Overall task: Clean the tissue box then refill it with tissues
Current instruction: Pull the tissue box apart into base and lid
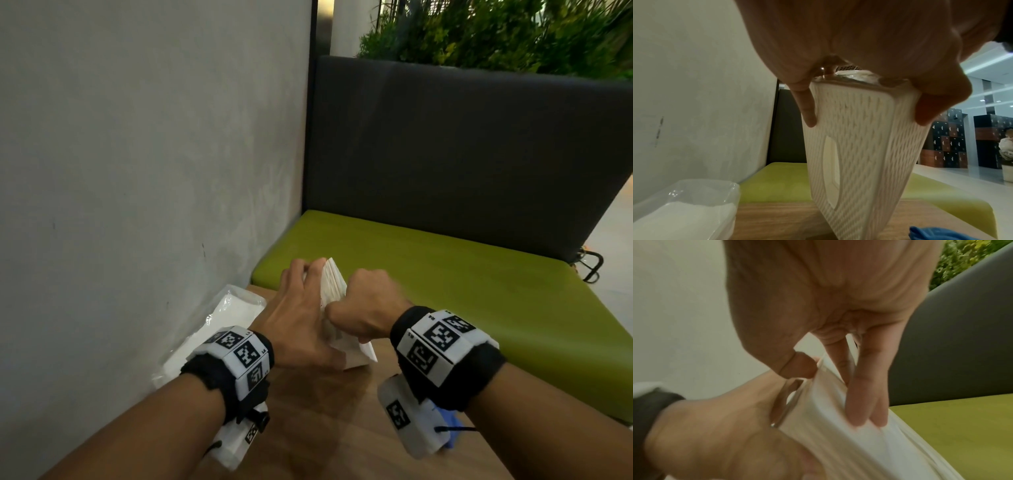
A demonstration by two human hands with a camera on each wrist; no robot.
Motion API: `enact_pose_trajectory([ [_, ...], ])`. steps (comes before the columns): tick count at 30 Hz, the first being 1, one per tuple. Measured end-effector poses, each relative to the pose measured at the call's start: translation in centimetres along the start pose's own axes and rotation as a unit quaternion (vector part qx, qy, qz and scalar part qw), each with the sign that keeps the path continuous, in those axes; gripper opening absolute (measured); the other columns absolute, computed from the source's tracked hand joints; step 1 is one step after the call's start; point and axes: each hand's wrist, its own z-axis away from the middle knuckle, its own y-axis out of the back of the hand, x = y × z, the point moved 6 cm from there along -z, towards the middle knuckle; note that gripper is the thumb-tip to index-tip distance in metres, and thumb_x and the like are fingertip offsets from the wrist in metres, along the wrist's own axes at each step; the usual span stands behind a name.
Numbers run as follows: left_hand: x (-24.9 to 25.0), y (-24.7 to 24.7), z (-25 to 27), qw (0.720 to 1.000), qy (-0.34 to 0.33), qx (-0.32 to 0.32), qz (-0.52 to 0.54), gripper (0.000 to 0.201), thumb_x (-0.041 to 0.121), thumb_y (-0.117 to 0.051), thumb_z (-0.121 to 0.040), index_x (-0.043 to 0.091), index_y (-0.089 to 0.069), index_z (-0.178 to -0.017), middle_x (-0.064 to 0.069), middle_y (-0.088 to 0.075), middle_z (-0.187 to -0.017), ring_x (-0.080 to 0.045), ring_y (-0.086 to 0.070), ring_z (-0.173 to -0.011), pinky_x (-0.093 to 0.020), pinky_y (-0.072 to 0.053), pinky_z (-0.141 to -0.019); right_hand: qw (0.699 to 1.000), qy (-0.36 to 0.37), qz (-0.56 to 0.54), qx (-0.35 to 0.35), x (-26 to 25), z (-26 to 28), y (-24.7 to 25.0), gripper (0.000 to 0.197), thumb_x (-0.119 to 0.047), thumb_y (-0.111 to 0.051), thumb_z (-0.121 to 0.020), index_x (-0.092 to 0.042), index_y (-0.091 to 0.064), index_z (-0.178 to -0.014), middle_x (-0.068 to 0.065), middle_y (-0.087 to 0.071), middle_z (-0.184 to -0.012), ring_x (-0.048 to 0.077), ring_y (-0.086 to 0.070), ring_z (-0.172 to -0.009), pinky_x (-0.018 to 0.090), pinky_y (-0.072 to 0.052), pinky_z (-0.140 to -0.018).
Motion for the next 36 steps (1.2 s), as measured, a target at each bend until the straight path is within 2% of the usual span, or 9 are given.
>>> enact_pose_trajectory([
  [5, -0.1, 0.1, -0.3, 1.0, 0.013, 0.005, -0.004, 0.133, 0.058, -0.083, -0.035, 0.024, -0.015, -0.143, 0.008, -0.022, -0.115, -0.02, -0.037, -0.106, -0.04, -0.052, -0.087, 0.994, 0.044, 0.046, 0.085, -0.5, 0.0, 0.8, 0.029, -0.023, -0.062, -0.068, -0.012, -0.043, -0.049, 0.001, -0.042, -0.055, 0.018, -0.037, -0.045, 0.024, -0.028, -0.037],
  [8, 0.3, 0.1, -0.3, 1.0, 0.009, 0.012, -0.002, 0.132, 0.06, -0.084, -0.035, 0.025, -0.017, -0.143, 0.006, -0.023, -0.116, -0.019, -0.036, -0.108, -0.039, -0.052, -0.087, 0.993, 0.046, 0.044, 0.098, -0.4, -0.1, 1.3, 0.028, -0.022, -0.063, -0.07, -0.011, -0.046, -0.051, 0.001, -0.043, -0.054, 0.017, -0.037, -0.044, 0.024, -0.03, -0.037],
  [15, 0.6, -0.2, -0.4, 1.0, 0.017, 0.023, 0.013, 0.13, 0.061, -0.083, -0.034, 0.027, -0.017, -0.141, 0.008, -0.022, -0.115, -0.02, -0.036, -0.11, -0.043, -0.054, -0.087, 0.98, 0.072, 0.075, 0.168, -0.8, 0.5, 1.6, 0.034, -0.02, -0.06, -0.079, -0.013, -0.035, -0.056, 0.007, -0.045, -0.084, 0.025, -0.049, -0.065, 0.03, -0.036, -0.05],
  [23, 0.8, 0.0, -0.4, 1.0, 0.019, 0.024, 0.003, 0.132, 0.059, -0.084, -0.039, 0.024, -0.012, -0.145, 0.011, -0.015, -0.113, -0.017, -0.031, -0.112, -0.037, -0.05, -0.09, 0.975, 0.078, 0.049, 0.201, -0.2, 0.4, 1.8, 0.036, -0.022, -0.058, -0.078, -0.012, -0.034, -0.053, 0.007, -0.046, -0.082, 0.026, -0.048, -0.064, 0.03, -0.036, -0.05],
  [26, 0.6, 0.0, -0.5, 0.999, 0.022, 0.028, 0.01, 0.132, 0.056, -0.085, -0.04, 0.024, -0.012, -0.146, 0.011, -0.015, -0.113, -0.017, -0.03, -0.115, -0.034, -0.049, -0.09, 0.978, 0.067, 0.055, 0.191, 0.1, 0.0, 1.9, 0.032, -0.023, -0.056, -0.077, -0.012, -0.037, -0.054, 0.005, -0.046, -0.071, 0.024, -0.044, -0.056, 0.029, -0.035, -0.046],
  [27, 0.5, 0.0, -0.4, 0.999, 0.022, 0.029, 0.012, 0.132, 0.056, -0.085, -0.04, 0.024, -0.012, -0.146, 0.011, -0.015, -0.114, -0.017, -0.031, -0.116, -0.033, -0.048, -0.09, 0.981, 0.062, 0.053, 0.177, 0.1, -0.2, 1.8, 0.025, -0.025, -0.055, -0.077, -0.011, -0.043, -0.059, 0.004, -0.047, -0.067, 0.022, -0.045, -0.054, 0.029, -0.037, -0.045],
  [29, 0.5, 0.0, -0.3, 1.0, 0.009, 0.026, 0.012, 0.131, 0.06, -0.084, -0.04, 0.026, -0.013, -0.144, 0.01, -0.017, -0.116, -0.017, -0.032, -0.115, -0.032, -0.048, -0.091, 0.99, 0.044, 0.029, 0.134, 0.4, -0.3, 1.4, 0.018, -0.03, -0.053, -0.079, -0.013, -0.053, -0.087, 0.003, -0.057, -0.076, 0.021, -0.055, -0.063, 0.032, -0.048, -0.052],
  [31, 0.7, 0.2, -0.1, 1.0, -0.003, 0.021, 0.006, 0.13, 0.064, -0.083, -0.04, 0.028, -0.012, -0.143, 0.009, -0.018, -0.118, -0.016, -0.032, -0.115, -0.033, -0.049, -0.091, 0.996, 0.033, 0.017, 0.086, 0.6, -0.3, 1.0, 0.038, -0.033, -0.05, -0.081, -0.014, -0.047, -0.113, 0.007, -0.062, -0.092, 0.026, -0.062, -0.077, 0.037, -0.054, -0.063],
  [36, 0.8, 0.2, 0.1, 1.0, -0.006, 0.029, 0.004, 0.13, 0.065, -0.082, -0.037, 0.028, -0.016, -0.143, 0.009, -0.02, -0.117, -0.018, -0.036, -0.112, -0.04, -0.053, -0.089, 0.999, 0.049, 0.004, 0.012, 0.2, -0.3, 0.7, 0.047, -0.03, -0.051, -0.085, -0.013, -0.04, -0.127, 0.01, -0.062, -0.101, 0.027, -0.063, -0.082, 0.041, -0.058, -0.07],
])
